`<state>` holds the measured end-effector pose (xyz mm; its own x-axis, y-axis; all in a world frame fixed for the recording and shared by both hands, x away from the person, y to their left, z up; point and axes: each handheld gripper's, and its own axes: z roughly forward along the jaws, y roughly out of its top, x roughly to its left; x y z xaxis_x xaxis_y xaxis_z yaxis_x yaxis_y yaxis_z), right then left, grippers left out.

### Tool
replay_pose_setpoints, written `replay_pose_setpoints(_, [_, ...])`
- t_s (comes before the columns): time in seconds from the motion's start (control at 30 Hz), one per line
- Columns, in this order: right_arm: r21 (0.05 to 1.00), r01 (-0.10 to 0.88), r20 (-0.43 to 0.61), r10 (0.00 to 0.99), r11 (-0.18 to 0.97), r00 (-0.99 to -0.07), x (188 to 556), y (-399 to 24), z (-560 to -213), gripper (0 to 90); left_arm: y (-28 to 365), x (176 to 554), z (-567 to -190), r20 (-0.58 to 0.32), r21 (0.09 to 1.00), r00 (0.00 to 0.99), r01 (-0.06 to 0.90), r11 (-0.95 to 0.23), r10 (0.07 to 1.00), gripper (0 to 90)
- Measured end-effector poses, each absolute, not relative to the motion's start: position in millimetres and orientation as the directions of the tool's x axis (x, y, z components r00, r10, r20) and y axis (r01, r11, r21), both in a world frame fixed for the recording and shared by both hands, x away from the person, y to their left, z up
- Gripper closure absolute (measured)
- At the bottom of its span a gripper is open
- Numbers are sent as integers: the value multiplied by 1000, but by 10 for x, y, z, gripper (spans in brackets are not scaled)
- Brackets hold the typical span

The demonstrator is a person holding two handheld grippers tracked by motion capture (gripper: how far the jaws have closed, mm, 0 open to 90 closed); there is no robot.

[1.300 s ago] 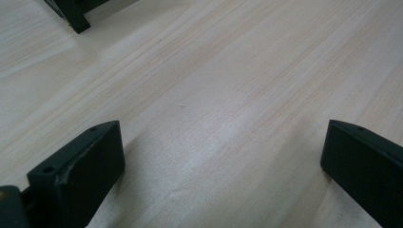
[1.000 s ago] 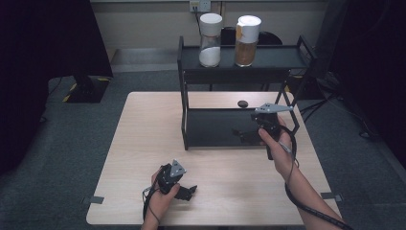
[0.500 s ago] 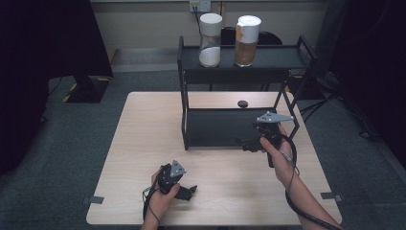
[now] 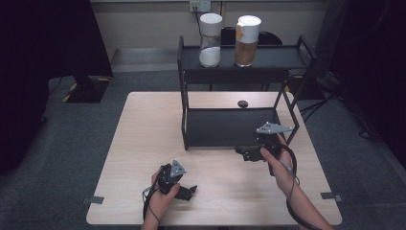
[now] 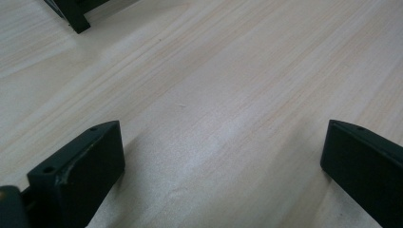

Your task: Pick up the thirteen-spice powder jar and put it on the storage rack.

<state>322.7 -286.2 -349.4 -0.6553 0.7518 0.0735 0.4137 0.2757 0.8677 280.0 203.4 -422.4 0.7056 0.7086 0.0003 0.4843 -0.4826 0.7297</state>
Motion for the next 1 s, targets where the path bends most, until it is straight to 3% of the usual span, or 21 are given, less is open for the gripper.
replay_pose_setpoints(1.0, [829, 417, 0, 745, 373, -667, 3018, -2977, -3980, 21, 2034, 2799, -4224, 0, 730, 705, 484, -482, 709, 0])
